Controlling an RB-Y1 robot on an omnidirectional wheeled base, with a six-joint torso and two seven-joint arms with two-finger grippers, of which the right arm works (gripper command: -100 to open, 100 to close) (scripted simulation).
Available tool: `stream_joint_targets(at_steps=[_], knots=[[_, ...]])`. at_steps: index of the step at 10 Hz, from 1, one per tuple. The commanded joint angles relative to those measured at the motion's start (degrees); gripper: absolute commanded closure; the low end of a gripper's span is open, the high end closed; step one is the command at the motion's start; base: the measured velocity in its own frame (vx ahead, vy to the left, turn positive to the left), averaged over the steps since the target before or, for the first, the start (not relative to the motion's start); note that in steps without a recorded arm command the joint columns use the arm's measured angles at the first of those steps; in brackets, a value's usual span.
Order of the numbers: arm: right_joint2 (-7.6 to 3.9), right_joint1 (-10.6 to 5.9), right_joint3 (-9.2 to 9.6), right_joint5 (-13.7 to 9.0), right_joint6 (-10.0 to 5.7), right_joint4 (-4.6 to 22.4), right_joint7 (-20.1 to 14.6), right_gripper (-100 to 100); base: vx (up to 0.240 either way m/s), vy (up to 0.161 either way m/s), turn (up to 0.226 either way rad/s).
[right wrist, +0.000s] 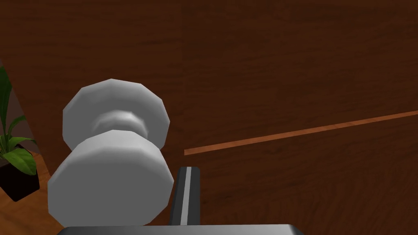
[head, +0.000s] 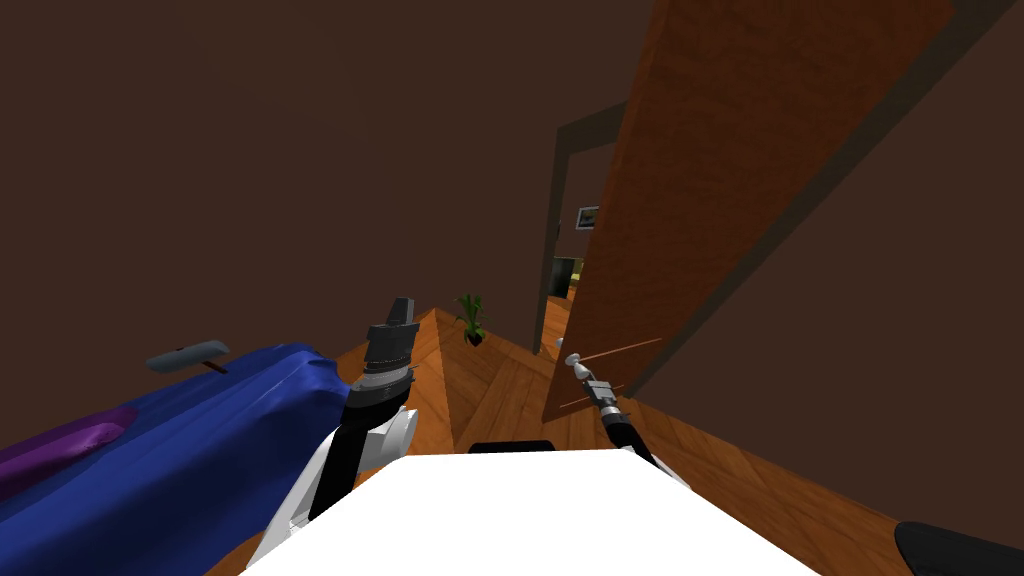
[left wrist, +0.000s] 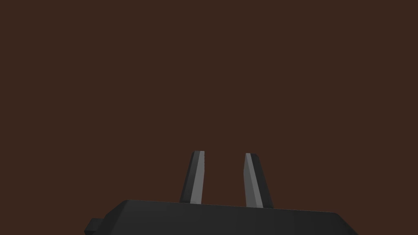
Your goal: Pull the door open
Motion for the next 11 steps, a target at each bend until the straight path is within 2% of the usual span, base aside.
stream_joint_targets(at_steps=[1,5,6,11], knots=[[0.19,-0.10,0.20,0.13,-0.31,-0.18,0.04,100,-0.006,-0.024,0.008],[0.19,-0.10,0.20,0.13,-0.31,-0.18,0.04,100,-0.002,-0.005,0.003],[-0.58,0.48,1.73,0.99,-1.93,-0.04,-1.14,-100,-0.141,-0.042,0.160],[-1.40,1.18,4.08,2.32,-4.49,-0.17,-2.77,-100,-0.137,-0.067,0.073]])
